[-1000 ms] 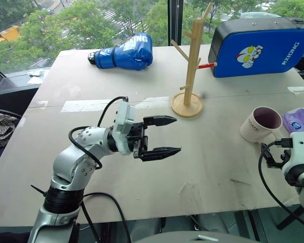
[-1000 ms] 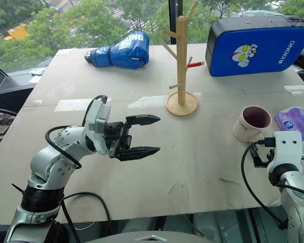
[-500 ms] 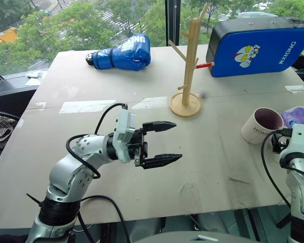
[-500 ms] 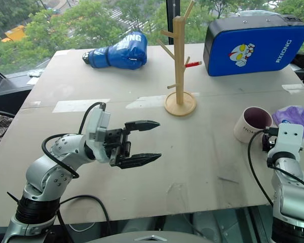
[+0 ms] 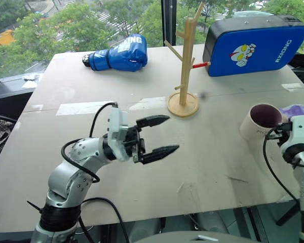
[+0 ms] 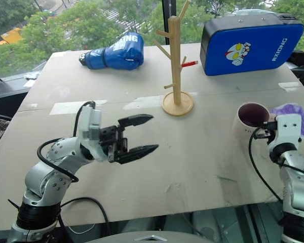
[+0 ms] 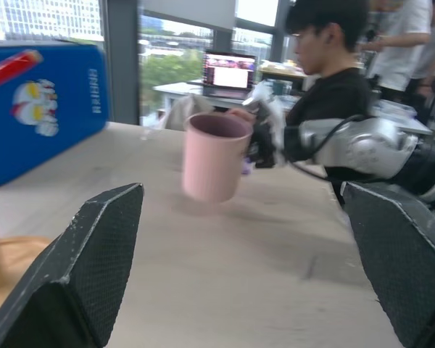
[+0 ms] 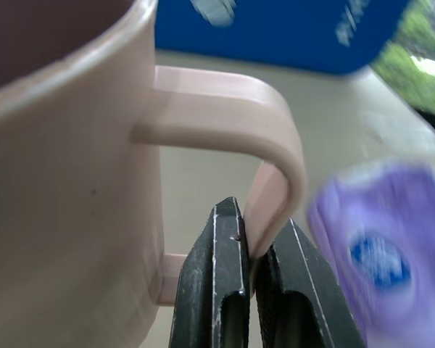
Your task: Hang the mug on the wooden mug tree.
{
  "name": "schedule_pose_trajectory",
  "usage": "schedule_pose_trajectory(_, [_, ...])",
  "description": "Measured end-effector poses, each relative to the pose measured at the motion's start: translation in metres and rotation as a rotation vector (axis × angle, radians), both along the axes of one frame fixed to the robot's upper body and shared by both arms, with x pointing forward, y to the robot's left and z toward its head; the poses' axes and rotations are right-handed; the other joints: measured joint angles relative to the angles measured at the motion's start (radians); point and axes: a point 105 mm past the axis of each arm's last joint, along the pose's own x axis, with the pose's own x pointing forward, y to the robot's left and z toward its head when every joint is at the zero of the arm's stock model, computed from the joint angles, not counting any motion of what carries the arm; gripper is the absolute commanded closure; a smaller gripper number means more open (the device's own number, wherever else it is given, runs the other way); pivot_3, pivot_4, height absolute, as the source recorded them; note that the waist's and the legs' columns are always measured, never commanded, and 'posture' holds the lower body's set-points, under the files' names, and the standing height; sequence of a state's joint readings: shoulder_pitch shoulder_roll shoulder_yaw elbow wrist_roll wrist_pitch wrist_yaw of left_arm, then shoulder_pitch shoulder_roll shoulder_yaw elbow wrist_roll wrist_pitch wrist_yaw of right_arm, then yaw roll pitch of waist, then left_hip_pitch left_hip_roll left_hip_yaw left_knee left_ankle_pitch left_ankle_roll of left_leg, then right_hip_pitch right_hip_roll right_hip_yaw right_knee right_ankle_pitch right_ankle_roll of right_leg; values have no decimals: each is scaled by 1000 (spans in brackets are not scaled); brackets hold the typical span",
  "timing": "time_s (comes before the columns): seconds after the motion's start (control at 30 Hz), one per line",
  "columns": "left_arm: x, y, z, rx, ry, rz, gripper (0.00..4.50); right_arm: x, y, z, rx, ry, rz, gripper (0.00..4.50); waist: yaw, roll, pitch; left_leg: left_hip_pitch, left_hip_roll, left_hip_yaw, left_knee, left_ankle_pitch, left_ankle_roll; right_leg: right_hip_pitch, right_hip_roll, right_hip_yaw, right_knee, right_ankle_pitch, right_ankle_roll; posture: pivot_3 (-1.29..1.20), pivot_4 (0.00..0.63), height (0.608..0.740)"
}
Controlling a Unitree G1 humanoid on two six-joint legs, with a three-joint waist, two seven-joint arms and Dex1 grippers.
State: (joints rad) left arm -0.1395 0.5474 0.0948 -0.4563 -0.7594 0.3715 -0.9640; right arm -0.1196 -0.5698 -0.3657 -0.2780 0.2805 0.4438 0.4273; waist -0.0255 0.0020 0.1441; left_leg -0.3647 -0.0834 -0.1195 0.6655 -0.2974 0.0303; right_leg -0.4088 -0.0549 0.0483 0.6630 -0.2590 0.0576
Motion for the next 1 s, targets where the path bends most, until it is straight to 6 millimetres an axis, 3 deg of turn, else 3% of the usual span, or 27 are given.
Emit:
schedule_pose_trajectory(0.13, [4,18,-3,-28,-2,73,0,19,42,79,-135,-128,264,4484,-10,-1,1,0,1,-2,-1,0,0,0,0,-3,-1,0,0,0,150,740])
schedule_pose_trajectory(0.2, [1,25,-3,-47,6,91,0,28,60,92,-164,-118,354,4484,-8,-4,1,-2,1,-4,-1,0,0,0,0,-3,-2,0,0,0,150,740])
schedule_pose_trajectory(0.4, [-10,37,0,-82,32,145,0,61,106,98,-217,23,581,4484,-2,-5,1,-12,1,-6,1,0,0,-7,-2,-4,-5,0,0,0,150,740])
schedule_pose_trajectory(0.63, [-24,23,-1,-100,43,165,0,100,124,99,-301,79,637,4484,10,-5,2,-17,0,-6,2,0,0,-12,-3,-4,-4,0,0,0,150,740])
schedule_pose_trajectory(0.83, [-26,27,-4,-116,72,188,0,117,147,93,-315,98,692,4484,4,-5,2,-17,0,-4,2,0,0,-14,-2,-5,-2,0,0,0,150,740])
schedule_pose_trajectory(0.87, [-26,28,-5,-125,79,195,0,120,152,90,-337,105,697,4048,5,-4,2,-17,0,-4,2,0,0,-14,-2,-5,-2,0,0,0,150,740])
schedule_pose_trajectory(0.97, [-26,34,0,-164,56,226,0,127,154,80,-371,133,691,3344,5,-4,2,-17,0,-4,2,0,0,-14,-2,-5,-3,0,-1,0,150,740])
schedule_pose_trajectory(1.0, [-25,38,5,-190,29,249,0,129,151,76,-381,142,682,2829,8,-4,2,-17,0,-5,2,0,0,-14,-2,-6,-3,0,-1,0,150,740])
